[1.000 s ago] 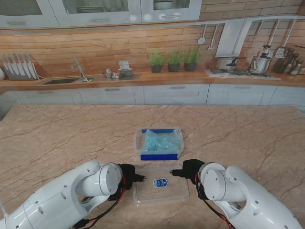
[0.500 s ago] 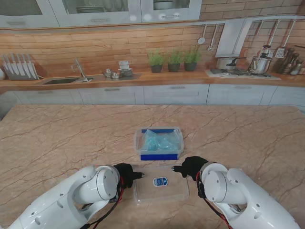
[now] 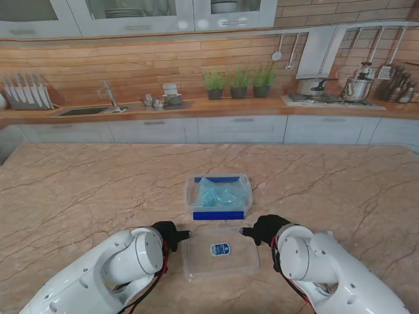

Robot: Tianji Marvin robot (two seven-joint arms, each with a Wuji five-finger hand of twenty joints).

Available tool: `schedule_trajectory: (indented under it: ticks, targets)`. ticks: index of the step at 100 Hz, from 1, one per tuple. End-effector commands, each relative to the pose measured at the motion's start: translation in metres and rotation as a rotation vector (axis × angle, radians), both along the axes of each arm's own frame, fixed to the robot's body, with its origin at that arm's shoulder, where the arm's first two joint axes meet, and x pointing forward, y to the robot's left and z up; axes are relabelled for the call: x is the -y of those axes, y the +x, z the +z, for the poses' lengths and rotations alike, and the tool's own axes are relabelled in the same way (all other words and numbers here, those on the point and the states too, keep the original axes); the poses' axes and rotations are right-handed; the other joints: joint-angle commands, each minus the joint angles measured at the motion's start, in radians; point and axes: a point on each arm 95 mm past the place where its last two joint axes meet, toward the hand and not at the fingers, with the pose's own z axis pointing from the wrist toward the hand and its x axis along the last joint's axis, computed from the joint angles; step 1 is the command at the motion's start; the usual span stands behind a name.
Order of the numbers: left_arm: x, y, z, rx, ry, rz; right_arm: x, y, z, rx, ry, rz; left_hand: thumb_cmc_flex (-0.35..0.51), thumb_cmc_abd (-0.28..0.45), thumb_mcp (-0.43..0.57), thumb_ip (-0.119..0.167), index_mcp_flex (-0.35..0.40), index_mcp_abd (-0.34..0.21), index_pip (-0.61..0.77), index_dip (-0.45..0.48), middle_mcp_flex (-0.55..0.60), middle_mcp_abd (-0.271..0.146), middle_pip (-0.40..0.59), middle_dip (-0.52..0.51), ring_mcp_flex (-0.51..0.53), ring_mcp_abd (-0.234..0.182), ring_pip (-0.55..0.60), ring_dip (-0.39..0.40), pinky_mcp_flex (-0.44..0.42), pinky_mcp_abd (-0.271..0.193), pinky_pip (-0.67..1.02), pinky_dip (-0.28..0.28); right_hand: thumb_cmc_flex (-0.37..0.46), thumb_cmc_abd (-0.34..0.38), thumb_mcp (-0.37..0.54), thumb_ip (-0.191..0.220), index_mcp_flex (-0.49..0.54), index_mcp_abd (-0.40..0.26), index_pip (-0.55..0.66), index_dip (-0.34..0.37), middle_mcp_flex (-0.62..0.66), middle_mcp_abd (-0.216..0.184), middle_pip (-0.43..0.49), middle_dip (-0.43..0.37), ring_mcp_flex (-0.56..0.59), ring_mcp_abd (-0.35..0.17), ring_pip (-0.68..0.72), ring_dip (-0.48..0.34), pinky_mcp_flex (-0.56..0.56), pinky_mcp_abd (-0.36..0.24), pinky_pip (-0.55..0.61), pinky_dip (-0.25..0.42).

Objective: Fold the bubble film and place it into the plastic crate

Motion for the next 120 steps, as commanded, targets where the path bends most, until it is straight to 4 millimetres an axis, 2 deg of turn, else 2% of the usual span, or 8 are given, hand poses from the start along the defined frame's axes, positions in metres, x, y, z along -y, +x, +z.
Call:
schedule_trajectory:
  ticks: [1, 8, 16, 27, 69, 88, 120]
  targets:
    - [0.004, 0.0, 0.0, -0.02, -0.004, -0.003, 0.001, -0.003, -0.005, -0.033, -0.01, -0.004, -0.001, 0.017, -0.013, 0.003, -0.033, 0.027, -0.03, 0.002, -0.017, 0.041, 0.001, -0.01, -0.014, 0.054, 0.017, -0.013, 0.0, -0.038, 0.05, 0.003, -0.03, -0.01, 0.016, 0.009, 0.03, 0.018, 0.012, 0.013, 0.021, 0.059, 0.009, -0.003, 0.008, 0.033, 0.01, 0.005, 0.022, -0.025, 0.027, 0.004]
    - [0.005, 0.001, -0.002, -0.04, -0.003, 0.009, 0.003, -0.003, -0.008, -0.044, -0.016, -0.014, -0.007, 0.017, -0.014, 0.004, -0.045, 0.035, -0.043, -0.002, -0.028, 0.045, 0.003, -0.012, -0.019, 0.051, 0.014, -0.018, -0.002, -0.041, 0.048, 0.002, -0.032, -0.013, 0.018, 0.01, 0.023, 0.041, -0.012, 0.003, 0.042, 0.065, 0.024, -0.003, 0.037, 0.03, 0.032, 0.008, 0.043, -0.026, 0.05, 0.014]
    - [0.007, 0.002, -0.004, -0.047, -0.002, 0.026, 0.005, -0.003, -0.011, -0.055, -0.025, -0.024, -0.021, 0.006, -0.012, 0.005, -0.057, 0.051, -0.062, -0.007, 0.002, 0.055, 0.028, -0.021, 0.034, 0.054, 0.047, -0.037, 0.065, -0.061, 0.104, 0.005, -0.039, -0.011, 0.02, 0.012, -0.002, 0.065, -0.047, -0.014, 0.049, 0.06, 0.054, 0.004, 0.057, 0.019, 0.062, 0.013, 0.061, -0.033, 0.074, 0.023]
    - [0.009, 0.003, -0.008, -0.072, -0.011, 0.05, 0.006, -0.002, -0.015, -0.069, -0.039, -0.034, -0.029, 0.005, -0.012, 0.005, -0.093, 0.077, -0.079, -0.015, 0.024, 0.055, 0.039, -0.028, 0.057, 0.057, 0.061, -0.051, 0.092, -0.067, 0.131, -0.001, -0.042, -0.012, 0.023, 0.013, -0.015, 0.088, -0.074, -0.031, 0.066, 0.06, 0.07, 0.006, 0.081, 0.017, 0.081, 0.012, 0.08, -0.036, 0.095, 0.027]
    - [0.017, 0.004, -0.014, -0.136, -0.019, 0.066, 0.004, 0.003, -0.027, -0.156, -0.055, -0.06, -0.035, 0.025, -0.011, 0.006, -0.124, 0.091, -0.101, -0.033, -0.01, 0.053, 0.025, -0.048, 0.014, 0.059, 0.048, -0.074, 0.046, -0.06, 0.103, -0.023, -0.062, -0.009, 0.032, 0.015, -0.078, 0.168, -0.21, -0.098, 0.053, 0.063, 0.078, 0.0, 0.086, 0.011, 0.092, 0.003, 0.086, -0.042, 0.113, 0.018]
    - [0.019, 0.004, -0.015, -0.165, -0.019, 0.072, -0.001, 0.007, -0.03, -0.194, -0.03, -0.068, -0.035, 0.027, -0.012, 0.006, -0.115, 0.093, -0.106, -0.039, -0.003, 0.054, 0.029, -0.05, 0.025, 0.062, 0.057, -0.074, 0.063, -0.063, 0.115, -0.019, -0.065, -0.007, 0.035, 0.016, -0.08, 0.204, -0.258, -0.117, 0.061, 0.066, 0.092, 0.001, 0.103, 0.011, 0.106, 0.002, 0.1, -0.039, 0.131, 0.019]
    - [0.022, 0.004, -0.017, -0.178, -0.009, 0.069, -0.009, 0.011, -0.032, -0.234, 0.003, -0.054, -0.014, 0.034, -0.008, 0.007, -0.113, 0.097, -0.133, -0.056, -0.007, 0.056, 0.017, -0.06, 0.014, 0.063, 0.048, -0.079, 0.046, -0.058, 0.103, -0.022, -0.06, -0.004, 0.035, 0.016, -0.058, 0.208, -0.284, -0.123, 0.075, 0.064, 0.103, -0.001, 0.119, 0.009, 0.119, -0.001, 0.113, -0.041, 0.147, 0.017]
